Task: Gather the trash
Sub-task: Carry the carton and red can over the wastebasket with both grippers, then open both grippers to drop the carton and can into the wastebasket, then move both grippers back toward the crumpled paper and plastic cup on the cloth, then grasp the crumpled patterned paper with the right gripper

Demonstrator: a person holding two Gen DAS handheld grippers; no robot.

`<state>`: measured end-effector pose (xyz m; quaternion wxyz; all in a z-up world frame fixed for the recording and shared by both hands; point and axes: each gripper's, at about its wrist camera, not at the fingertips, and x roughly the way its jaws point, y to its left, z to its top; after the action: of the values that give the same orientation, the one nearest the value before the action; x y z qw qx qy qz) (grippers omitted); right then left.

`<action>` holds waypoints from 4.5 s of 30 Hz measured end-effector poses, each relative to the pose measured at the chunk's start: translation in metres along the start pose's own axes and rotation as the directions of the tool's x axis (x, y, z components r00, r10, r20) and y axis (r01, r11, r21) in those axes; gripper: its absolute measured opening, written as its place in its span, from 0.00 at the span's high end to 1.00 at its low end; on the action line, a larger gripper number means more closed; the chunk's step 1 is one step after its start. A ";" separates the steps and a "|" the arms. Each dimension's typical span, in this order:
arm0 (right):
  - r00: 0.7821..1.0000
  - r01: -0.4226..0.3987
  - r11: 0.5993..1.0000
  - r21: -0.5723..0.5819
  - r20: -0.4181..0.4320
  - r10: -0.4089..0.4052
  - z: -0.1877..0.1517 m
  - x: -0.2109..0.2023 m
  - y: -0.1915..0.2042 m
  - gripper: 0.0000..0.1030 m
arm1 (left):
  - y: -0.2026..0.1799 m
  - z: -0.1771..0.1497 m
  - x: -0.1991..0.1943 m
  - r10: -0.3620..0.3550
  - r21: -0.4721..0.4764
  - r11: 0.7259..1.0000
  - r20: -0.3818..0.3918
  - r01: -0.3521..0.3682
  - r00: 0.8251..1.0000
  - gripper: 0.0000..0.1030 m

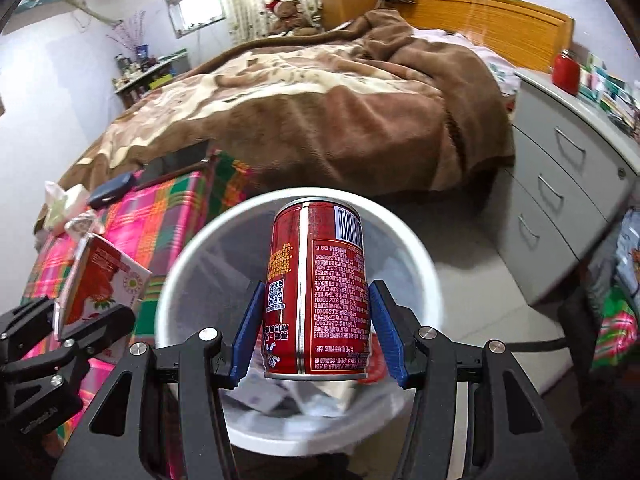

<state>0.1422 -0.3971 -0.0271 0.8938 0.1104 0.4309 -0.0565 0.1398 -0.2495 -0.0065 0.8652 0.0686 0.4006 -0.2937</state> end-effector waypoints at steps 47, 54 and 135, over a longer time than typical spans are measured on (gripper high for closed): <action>0.989 -0.117 0.991 -0.057 0.088 0.122 0.001 -0.014 0.057 0.44 | 0.075 -0.019 -0.056 0.096 -0.137 0.987 0.088 -0.084 0.992 0.40; 0.986 -0.139 0.987 -0.078 0.082 0.145 -0.002 -0.009 0.078 0.44 | 0.103 -0.027 -0.066 0.151 -0.161 0.978 0.096 -0.135 0.984 0.40; 0.944 -0.318 0.861 -0.398 -0.212 0.251 0.058 0.114 0.254 0.80 | 0.318 -0.051 -0.041 0.233 -0.316 0.923 -0.002 -0.221 0.973 0.39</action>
<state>0.3064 -0.1655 -0.0436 0.8589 -0.0212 0.4788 0.1807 0.2645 0.0477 -0.0477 0.9002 -0.0290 0.4161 -0.1253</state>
